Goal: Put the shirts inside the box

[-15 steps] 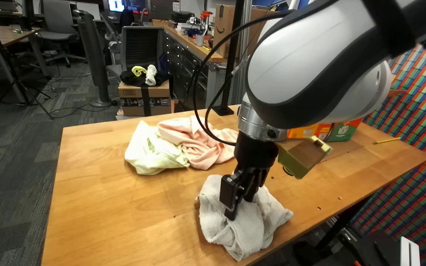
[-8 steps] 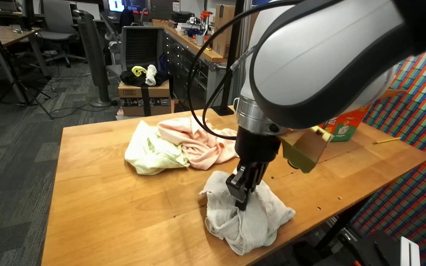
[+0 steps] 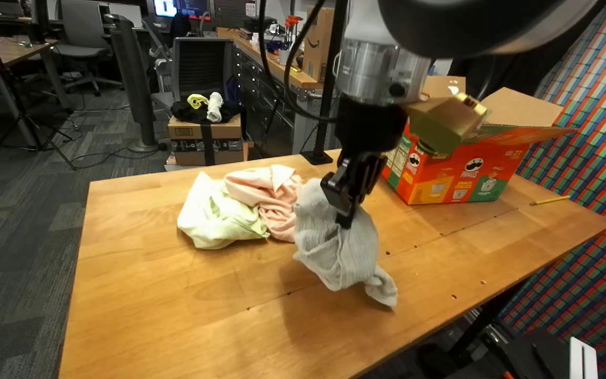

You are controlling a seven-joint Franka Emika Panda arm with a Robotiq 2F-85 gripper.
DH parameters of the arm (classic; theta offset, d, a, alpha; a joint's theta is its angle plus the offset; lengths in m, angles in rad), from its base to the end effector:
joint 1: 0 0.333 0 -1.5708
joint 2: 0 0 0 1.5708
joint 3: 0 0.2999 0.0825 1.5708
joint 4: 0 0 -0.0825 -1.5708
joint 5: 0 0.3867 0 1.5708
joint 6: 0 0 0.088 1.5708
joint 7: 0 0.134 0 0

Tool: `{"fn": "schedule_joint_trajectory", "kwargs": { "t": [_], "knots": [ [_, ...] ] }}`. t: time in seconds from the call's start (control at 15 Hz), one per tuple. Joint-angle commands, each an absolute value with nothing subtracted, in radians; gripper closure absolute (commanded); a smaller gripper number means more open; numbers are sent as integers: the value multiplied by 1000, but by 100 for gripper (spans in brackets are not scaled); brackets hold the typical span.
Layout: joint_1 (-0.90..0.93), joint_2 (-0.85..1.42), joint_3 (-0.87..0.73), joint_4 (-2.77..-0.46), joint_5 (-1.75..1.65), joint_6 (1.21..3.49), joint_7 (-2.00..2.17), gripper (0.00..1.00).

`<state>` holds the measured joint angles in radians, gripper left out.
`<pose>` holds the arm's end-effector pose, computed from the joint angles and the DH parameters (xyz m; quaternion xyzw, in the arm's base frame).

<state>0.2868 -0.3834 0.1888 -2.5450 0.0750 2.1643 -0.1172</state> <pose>0.3731 0.1931 0.3585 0.9641 0.2654 -0.0003 0.0042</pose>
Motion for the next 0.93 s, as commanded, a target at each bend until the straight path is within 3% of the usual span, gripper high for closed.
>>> {"fn": "schedule_joint_trajectory", "kwargs": {
  "t": [0.0, 0.87],
  "knots": [
    [248, -419, 204, -2425, 4, 2102, -55, 98],
    [89, -410, 145, -2105, -92, 2146, 50, 98]
  ]
}}
